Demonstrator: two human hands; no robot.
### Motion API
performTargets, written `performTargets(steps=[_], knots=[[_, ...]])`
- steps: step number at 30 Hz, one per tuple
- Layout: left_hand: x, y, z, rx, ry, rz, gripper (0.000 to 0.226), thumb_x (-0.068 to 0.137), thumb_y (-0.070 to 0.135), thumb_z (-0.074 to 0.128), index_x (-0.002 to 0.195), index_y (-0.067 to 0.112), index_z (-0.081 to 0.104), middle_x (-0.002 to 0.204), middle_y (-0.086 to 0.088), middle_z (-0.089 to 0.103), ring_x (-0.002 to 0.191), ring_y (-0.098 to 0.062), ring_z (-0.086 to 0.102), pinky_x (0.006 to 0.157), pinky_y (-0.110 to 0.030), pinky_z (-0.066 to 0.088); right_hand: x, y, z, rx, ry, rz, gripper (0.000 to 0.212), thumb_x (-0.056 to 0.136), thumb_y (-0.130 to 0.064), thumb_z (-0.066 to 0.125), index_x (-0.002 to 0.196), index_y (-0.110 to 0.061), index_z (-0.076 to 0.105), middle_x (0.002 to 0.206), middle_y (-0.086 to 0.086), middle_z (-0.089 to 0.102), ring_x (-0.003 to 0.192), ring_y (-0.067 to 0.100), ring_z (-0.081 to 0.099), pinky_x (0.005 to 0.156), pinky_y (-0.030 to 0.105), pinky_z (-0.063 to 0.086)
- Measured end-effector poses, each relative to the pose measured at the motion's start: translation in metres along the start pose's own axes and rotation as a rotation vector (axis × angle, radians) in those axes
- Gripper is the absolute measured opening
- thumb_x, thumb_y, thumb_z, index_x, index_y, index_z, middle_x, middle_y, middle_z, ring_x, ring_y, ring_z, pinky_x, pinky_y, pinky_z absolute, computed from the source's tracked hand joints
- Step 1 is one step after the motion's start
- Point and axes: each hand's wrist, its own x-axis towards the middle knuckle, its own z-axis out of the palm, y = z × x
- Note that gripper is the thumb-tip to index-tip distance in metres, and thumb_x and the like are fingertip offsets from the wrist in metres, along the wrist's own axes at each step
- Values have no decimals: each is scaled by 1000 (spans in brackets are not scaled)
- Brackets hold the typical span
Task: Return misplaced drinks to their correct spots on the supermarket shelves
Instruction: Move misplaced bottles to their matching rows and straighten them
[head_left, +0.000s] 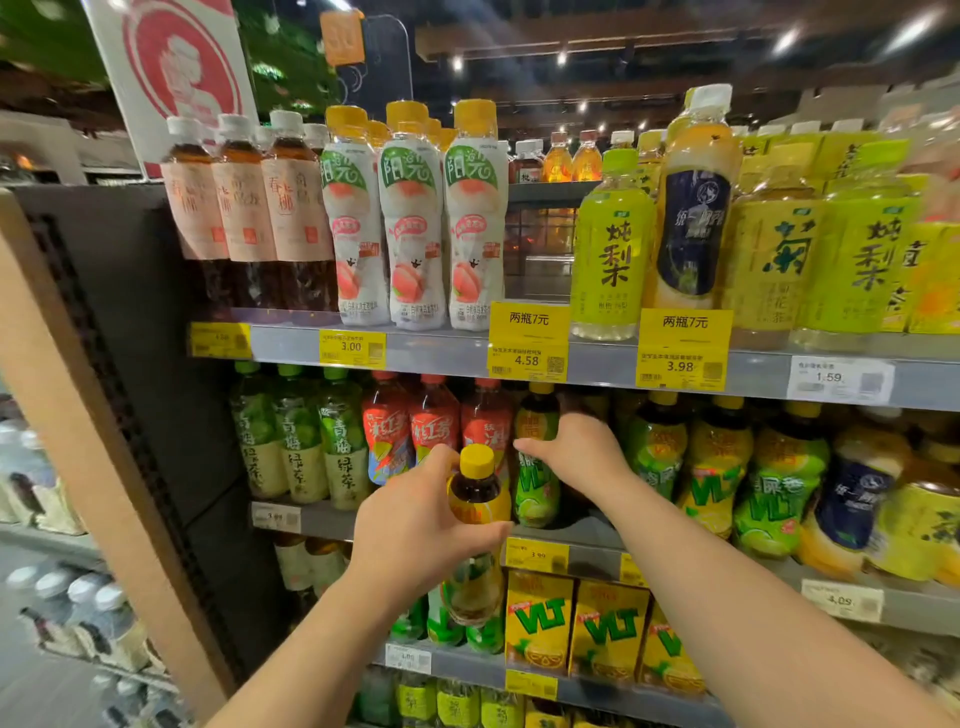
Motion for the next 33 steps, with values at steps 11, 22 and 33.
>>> performTargets(steps=[11, 22, 33], knots=[[12, -3, 3, -57, 24, 10, 63, 60, 75, 67, 100, 34, 43, 67, 12, 60, 66, -7, 59, 57, -35, 52, -47, 22, -6, 241, 147, -2, 81, 71, -46, 84, 136, -17, 44, 125, 0, 57, 113, 20, 56, 85, 28, 48], [43, 34, 32, -187, 120, 132, 62, 67, 69, 71, 109, 32, 45, 78, 13, 61, 75, -15, 63, 58, -33, 48, -122, 66, -73, 427, 260, 50, 69, 67, -38, 88, 122, -43, 46, 107, -29, 55, 96, -5, 56, 75, 6, 39], [88, 81, 75, -211, 21, 154, 72, 69, 72, 67, 107, 13, 50, 86, -3, 66, 82, -30, 65, 64, -40, 52, -158, 109, -95, 439, 304, 263, 74, 64, -34, 90, 116, -53, 41, 111, -30, 50, 110, 4, 46, 90, 27, 39]])
